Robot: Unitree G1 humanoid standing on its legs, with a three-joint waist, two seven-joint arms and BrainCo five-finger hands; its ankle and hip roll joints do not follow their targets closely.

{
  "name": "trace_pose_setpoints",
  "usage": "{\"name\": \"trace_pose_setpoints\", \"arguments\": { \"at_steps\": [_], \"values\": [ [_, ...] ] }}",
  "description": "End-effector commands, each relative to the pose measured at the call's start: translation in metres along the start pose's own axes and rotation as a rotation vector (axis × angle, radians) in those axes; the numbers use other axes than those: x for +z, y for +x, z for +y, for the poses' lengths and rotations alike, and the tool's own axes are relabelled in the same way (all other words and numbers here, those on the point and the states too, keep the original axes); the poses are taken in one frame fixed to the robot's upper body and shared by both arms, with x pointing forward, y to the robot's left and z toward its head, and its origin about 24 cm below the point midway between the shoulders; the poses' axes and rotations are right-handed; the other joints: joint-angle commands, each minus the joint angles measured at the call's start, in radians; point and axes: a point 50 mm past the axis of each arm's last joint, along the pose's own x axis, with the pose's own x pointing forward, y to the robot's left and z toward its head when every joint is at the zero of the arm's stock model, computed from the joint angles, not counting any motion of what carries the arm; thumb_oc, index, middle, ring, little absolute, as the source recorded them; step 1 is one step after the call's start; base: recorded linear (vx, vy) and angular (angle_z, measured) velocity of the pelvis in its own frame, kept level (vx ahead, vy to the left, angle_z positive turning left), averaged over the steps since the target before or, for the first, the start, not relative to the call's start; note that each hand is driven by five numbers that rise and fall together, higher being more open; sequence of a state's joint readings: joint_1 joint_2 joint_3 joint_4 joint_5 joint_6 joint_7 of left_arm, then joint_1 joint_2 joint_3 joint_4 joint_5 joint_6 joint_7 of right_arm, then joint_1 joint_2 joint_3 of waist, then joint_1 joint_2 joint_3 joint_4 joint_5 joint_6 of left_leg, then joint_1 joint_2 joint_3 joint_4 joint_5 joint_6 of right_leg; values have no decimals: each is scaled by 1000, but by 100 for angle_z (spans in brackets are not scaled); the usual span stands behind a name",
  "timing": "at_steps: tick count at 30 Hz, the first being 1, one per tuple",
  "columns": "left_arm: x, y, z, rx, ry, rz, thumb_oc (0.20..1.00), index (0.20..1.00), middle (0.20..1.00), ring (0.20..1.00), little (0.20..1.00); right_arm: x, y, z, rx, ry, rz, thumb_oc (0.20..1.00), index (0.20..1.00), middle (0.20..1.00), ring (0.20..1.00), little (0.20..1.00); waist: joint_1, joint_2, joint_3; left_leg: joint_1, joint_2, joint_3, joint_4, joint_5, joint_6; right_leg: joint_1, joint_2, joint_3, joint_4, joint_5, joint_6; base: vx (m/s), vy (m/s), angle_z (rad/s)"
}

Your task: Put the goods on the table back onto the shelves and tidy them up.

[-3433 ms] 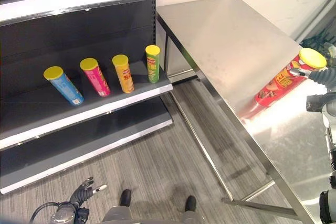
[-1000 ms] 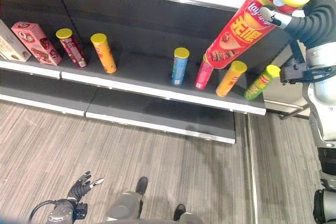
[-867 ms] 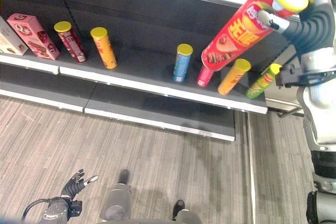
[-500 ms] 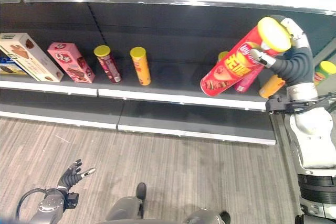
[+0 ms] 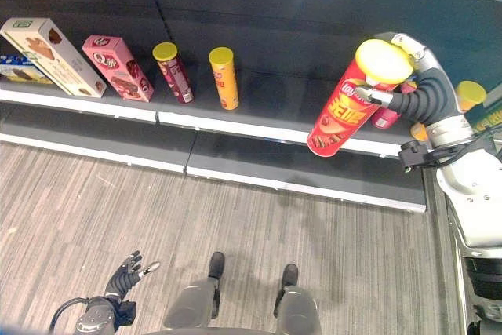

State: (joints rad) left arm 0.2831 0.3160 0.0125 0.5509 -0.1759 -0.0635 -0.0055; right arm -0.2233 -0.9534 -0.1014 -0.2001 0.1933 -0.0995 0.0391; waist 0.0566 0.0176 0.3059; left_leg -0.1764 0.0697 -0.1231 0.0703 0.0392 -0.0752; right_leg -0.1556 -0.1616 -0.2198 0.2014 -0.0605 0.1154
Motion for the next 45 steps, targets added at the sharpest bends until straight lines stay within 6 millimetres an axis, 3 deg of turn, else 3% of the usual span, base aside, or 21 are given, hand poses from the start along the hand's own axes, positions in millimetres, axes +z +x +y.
{"name": "trace_pose_setpoints", "arguments": {
  "at_steps": [1,6,11,18,27,39,45],
  "values": [
    [24,-3,40,85,89,-94,1000,1000,1000,1000,1000,32,19,-1,-21,-91,-166,200,200,200,200,200,41,-58,-2,-41,27,-24,107,-136,-51,33,-99,28,-134,75,91,-48,7,19],
    [24,-5,47,118,94,-93,1000,1000,1000,1000,1000,43,40,-1,-71,-216,-212,200,200,200,200,200,69,-33,51,-104,11,-37,141,-136,-50,-13,-115,27,-117,76,89,-95,11,9],
    [28,-5,50,149,73,-112,1000,1000,1000,1000,1000,51,55,-19,-210,-377,-226,200,200,200,200,200,101,-11,102,-164,-7,-46,181,-140,-47,-62,-130,27,-90,74,86,-56,12,9],
    [38,-4,38,153,31,-170,1000,1000,1000,1000,1000,60,53,-58,-516,-576,-232,200,200,200,200,200,120,14,167,-249,-27,-53,238,-153,-40,-123,-145,25,-60,73,87,-42,12,13],
    [58,2,16,112,32,-258,1000,1000,1000,1000,1000,61,54,-88,-781,-723,-196,200,200,200,200,200,125,43,204,-294,-46,-49,227,-143,-43,-159,-165,21,-76,93,96,-11,10,6],
    [65,7,5,84,51,-287,1000,1000,1000,1000,1000,70,79,-102,-819,-864,-179,200,200,200,200,200,123,72,208,-310,-52,-32,193,-125,-46,-207,-175,27,-88,116,106,-7,-1,-1],
    [67,9,-6,32,88,-293,1000,1000,1000,1000,1000,63,88,-110,-799,-930,-122,200,200,200,200,200,119,111,197,-306,-56,-21,177,-117,-48,-217,-180,35,-91,117,111,1,3,-1]
  ]
}}
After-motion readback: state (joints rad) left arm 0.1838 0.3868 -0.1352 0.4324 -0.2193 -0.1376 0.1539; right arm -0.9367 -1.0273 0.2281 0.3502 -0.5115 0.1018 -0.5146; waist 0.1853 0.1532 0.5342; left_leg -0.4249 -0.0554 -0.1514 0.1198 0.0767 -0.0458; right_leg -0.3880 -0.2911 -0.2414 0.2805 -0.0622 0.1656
